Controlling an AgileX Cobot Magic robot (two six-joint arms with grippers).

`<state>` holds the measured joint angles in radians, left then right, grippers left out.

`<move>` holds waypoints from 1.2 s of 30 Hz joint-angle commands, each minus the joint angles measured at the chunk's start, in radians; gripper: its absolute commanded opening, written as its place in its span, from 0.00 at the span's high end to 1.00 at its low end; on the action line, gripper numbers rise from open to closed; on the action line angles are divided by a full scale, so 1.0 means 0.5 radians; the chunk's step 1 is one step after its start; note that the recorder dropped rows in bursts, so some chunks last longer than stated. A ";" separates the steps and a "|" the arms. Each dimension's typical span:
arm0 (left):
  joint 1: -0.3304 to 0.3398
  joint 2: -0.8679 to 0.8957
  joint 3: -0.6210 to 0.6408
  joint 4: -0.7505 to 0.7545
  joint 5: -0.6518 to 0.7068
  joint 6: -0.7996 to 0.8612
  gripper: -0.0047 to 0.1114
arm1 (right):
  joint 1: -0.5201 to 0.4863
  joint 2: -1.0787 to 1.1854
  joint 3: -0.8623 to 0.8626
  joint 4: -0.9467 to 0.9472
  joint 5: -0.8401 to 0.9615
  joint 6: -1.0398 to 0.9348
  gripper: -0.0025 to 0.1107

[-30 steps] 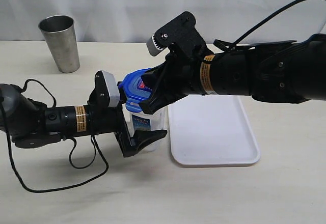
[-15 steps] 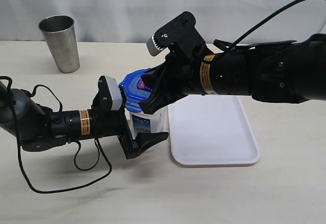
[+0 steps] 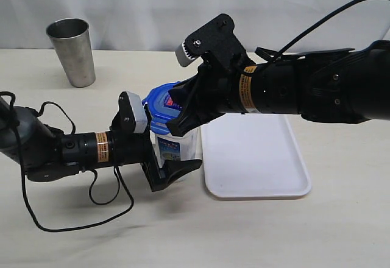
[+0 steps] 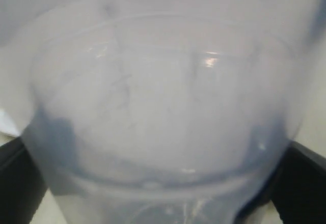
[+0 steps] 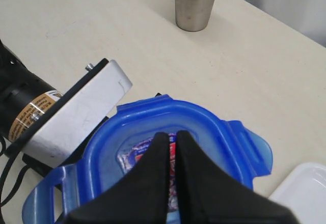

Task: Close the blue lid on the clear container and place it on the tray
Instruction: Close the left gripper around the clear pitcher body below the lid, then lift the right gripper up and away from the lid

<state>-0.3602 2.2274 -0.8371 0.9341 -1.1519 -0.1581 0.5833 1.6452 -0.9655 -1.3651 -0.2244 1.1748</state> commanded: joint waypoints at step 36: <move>0.034 -0.004 -0.009 0.034 0.070 -0.003 0.96 | 0.002 -0.055 0.003 -0.007 0.079 0.053 0.94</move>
<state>-0.3602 2.2280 -0.8371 0.9187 -1.1426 -0.1663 0.5833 1.6409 -0.9655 -1.3651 -0.2065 1.1836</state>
